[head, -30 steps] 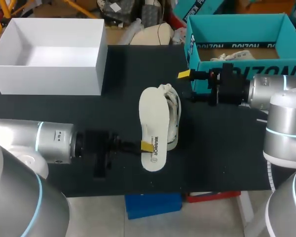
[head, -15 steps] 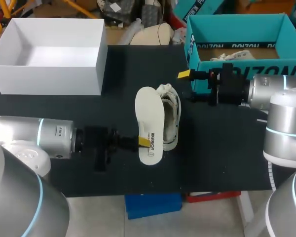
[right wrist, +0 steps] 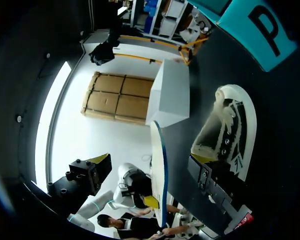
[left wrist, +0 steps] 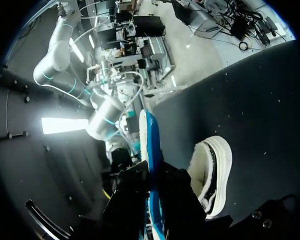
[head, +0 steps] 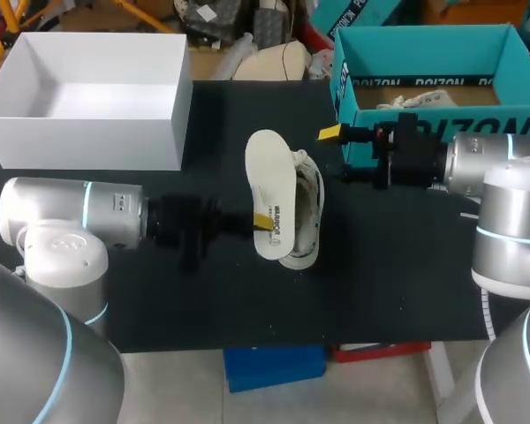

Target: Take the shoe out of the shoebox, open the shoe tongue, remove and reinsert the insole, then place the shoe into the shoebox

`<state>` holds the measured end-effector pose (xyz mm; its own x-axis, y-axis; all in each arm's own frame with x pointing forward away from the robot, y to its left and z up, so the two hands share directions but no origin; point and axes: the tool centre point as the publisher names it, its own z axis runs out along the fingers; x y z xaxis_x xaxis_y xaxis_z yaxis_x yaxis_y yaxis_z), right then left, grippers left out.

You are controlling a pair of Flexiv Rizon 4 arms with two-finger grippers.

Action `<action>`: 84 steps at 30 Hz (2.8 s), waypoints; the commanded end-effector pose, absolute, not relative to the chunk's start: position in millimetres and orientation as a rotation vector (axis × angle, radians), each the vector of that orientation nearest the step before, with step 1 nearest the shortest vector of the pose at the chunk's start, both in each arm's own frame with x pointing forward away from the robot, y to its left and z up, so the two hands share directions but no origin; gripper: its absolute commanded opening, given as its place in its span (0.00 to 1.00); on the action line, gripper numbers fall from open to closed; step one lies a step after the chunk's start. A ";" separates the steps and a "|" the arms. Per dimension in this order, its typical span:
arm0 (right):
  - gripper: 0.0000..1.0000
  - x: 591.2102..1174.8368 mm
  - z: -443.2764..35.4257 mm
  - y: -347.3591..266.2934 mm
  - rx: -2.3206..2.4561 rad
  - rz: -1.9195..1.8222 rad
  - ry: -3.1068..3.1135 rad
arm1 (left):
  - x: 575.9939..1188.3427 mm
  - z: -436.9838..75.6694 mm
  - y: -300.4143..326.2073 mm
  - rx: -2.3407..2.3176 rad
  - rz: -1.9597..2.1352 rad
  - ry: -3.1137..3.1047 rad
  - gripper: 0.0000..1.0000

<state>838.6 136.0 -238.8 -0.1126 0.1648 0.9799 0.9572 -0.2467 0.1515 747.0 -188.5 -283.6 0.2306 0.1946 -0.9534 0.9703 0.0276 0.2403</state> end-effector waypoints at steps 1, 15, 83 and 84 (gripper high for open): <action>1.00 838.4 -239.0 137.6 -1.455 -1.433 -1.286 | 760.5 -284.1 -199.1 1.414 -0.897 1.166 0.00; 1.00 838.4 -239.0 137.6 -1.455 -1.433 -1.286 | 758.0 -278.2 -204.2 1.383 -0.930 1.128 0.00; 0.00 832.6 -270.7 204.0 -1.299 -1.244 -1.392 | 758.0 -278.2 -204.2 1.383 -0.930 1.128 0.00; 0.00 832.6 -270.7 204.0 -1.299 -1.244 -1.392 | 758.0 -278.2 -204.2 1.383 -0.930 1.128 0.00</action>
